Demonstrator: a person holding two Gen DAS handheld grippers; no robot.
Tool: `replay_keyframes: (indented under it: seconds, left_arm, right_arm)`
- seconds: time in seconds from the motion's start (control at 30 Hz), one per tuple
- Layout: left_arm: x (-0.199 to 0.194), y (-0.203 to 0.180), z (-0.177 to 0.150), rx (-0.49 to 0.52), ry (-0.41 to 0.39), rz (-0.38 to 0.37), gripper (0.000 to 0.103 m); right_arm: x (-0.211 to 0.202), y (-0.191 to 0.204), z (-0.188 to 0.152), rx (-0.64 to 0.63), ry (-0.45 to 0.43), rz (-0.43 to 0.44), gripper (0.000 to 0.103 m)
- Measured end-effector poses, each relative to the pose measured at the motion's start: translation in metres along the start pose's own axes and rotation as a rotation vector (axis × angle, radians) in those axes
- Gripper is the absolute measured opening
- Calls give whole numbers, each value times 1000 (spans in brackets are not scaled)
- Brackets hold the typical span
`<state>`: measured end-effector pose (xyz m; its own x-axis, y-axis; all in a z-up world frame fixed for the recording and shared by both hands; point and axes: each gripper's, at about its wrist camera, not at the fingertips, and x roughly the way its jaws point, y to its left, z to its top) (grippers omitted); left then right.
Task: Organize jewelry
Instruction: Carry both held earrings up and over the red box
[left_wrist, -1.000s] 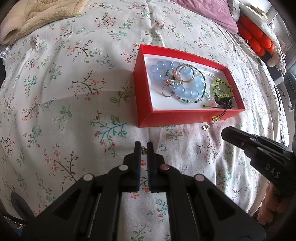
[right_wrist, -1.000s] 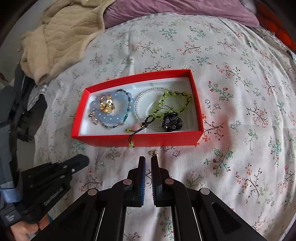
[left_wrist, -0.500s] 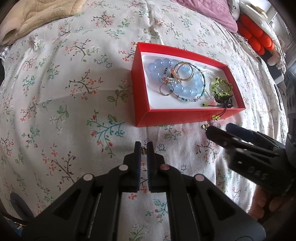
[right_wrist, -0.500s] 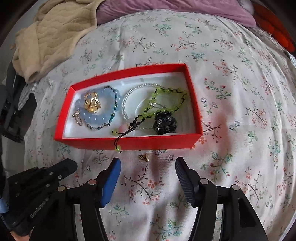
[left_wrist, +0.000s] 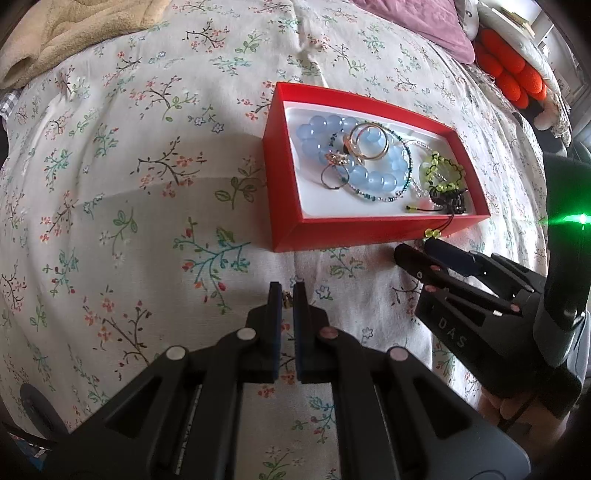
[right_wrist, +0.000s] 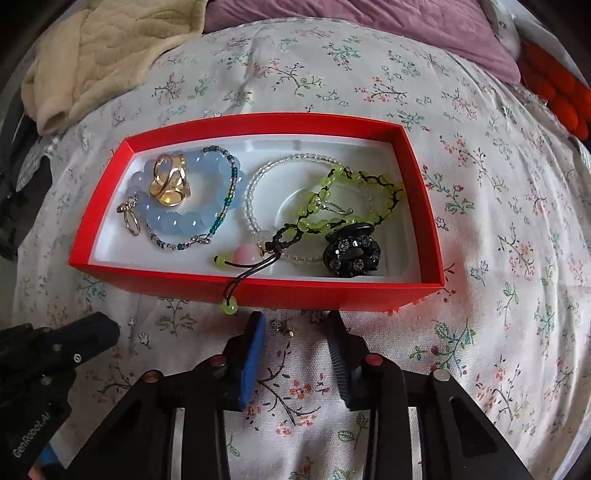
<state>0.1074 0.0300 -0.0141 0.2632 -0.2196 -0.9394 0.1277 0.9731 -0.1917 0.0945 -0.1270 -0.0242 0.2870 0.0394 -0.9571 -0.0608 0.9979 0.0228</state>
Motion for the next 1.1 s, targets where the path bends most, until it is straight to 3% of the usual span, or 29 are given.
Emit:
replay_keyframes:
  seconds: [0.23,0.57,1.1]
  left_arm:
    - [1,0,0,-1,1,1,7]
    - [0,4,2,-8,-6,-1,6]
    - [-12,1,3,-9,-29,-22,6]
  right_arm:
    - [1,3,1,-23,4,3,11]
    - [-8,-6,5,16,31,103,6]
    - [-51,-19,4,27,-21,188,6]
